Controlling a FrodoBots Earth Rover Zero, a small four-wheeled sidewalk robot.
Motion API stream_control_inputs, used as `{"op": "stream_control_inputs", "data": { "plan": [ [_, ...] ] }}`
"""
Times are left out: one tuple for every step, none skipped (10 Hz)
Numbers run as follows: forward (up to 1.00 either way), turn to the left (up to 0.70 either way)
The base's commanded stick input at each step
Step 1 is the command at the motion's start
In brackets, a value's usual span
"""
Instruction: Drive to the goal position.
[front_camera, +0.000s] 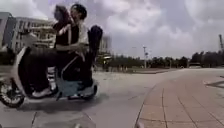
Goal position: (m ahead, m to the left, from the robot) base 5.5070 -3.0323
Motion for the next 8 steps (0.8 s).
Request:
{"op": "stream_control_inputs", "data": {
  "plan": [
    [0.58, 0.0],
    [0.7, 0.0],
    [0.7, 0.0],
    [0.7, 0.0],
    [0.7, 0.0],
    [0.7, 0.0],
    [0.7, 0.0],
    [0.7, 0.0]
  ]
}}
